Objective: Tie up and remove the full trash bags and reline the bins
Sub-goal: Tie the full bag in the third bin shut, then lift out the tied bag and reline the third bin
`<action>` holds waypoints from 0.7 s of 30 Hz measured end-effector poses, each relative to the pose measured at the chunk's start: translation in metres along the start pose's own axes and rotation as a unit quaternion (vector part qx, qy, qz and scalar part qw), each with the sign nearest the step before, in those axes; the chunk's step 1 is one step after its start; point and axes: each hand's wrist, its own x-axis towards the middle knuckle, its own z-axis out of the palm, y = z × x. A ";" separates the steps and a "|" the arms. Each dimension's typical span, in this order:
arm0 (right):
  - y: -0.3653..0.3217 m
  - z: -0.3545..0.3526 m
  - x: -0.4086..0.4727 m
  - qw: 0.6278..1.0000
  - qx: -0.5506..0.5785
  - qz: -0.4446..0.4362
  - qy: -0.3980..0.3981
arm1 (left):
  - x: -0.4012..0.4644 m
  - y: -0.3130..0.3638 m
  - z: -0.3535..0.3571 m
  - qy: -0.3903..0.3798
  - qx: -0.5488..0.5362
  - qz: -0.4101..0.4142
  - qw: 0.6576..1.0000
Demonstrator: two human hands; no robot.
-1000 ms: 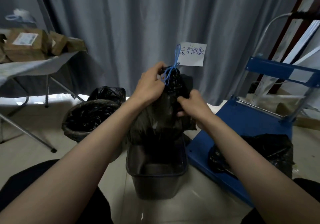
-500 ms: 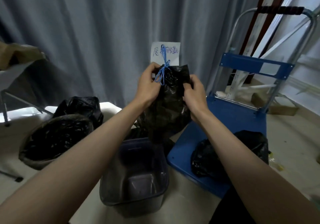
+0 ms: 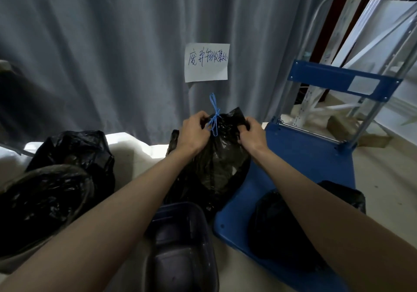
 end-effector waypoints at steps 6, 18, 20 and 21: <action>0.037 0.031 0.014 0.966 -0.170 0.033 -0.191 | 0.014 -0.053 0.027 -0.141 0.161 -0.081 0.973; 0.056 -0.012 -0.017 0.965 -0.215 0.015 -0.147 | -0.020 -0.041 0.030 -0.102 0.194 -0.098 0.971; 0.056 -0.031 -0.026 0.968 -0.207 0.024 -0.138 | -0.025 -0.020 0.031 -0.046 0.183 -0.071 0.979; 0.057 -0.041 -0.031 0.968 -0.209 0.028 -0.136 | -0.029 -0.009 0.034 -0.032 0.182 -0.053 0.981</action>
